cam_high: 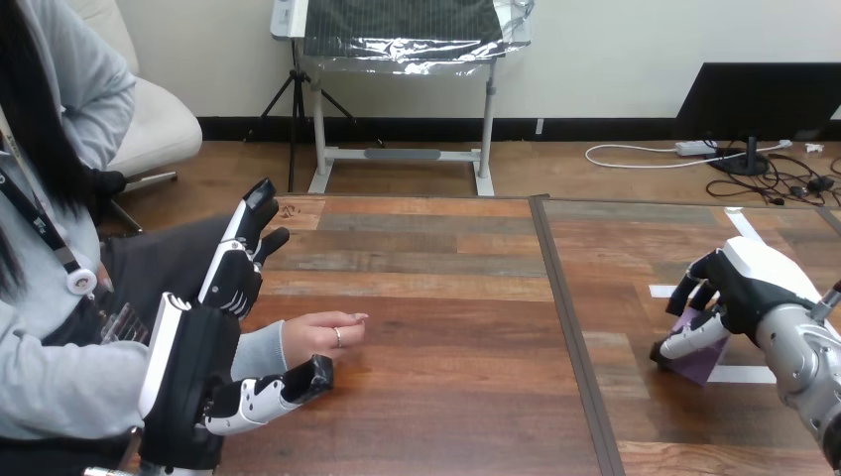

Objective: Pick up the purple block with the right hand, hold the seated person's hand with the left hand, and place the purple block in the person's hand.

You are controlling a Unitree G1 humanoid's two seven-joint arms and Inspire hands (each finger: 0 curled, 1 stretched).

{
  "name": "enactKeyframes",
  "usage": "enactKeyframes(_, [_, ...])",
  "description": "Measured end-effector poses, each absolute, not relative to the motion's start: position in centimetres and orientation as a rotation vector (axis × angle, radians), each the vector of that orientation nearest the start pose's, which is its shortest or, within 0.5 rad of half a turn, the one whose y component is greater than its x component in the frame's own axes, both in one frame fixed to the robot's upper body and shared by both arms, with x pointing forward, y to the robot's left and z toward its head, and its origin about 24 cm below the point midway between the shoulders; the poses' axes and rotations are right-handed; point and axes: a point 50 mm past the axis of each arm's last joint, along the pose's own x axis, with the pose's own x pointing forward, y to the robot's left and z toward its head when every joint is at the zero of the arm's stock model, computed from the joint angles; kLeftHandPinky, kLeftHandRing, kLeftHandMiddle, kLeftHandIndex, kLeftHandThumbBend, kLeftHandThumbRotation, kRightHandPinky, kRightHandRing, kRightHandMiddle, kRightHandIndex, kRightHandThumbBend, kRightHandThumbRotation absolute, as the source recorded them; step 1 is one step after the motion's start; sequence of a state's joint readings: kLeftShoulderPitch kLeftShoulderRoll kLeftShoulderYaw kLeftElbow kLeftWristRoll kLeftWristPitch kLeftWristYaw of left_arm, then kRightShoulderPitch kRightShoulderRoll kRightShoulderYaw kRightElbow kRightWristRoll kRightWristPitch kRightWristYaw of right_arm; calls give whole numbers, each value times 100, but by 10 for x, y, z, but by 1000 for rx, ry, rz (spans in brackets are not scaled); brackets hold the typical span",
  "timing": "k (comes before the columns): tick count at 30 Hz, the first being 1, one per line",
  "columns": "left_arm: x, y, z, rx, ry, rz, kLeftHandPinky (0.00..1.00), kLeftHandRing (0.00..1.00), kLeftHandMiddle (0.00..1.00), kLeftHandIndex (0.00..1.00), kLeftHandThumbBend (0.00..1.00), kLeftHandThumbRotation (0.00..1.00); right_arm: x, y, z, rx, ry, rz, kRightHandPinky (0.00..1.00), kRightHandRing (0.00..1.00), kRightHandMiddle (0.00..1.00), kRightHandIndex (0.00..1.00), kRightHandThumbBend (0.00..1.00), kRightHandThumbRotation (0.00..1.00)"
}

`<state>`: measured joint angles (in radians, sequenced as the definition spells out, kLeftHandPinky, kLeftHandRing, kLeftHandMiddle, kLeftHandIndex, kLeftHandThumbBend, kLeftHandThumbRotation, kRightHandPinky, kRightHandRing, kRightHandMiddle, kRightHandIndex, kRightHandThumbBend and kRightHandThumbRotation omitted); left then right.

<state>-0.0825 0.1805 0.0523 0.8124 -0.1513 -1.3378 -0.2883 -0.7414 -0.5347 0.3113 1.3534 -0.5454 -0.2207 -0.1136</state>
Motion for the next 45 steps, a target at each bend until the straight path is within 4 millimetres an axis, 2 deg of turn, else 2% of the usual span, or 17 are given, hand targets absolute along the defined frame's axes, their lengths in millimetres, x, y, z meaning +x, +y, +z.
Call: enactKeyframes(45, [211,197,14,191,-596,-154,90,96,98,95,100,64,344,-273,36,-1052,261,25,45,49,52,51,86,0])
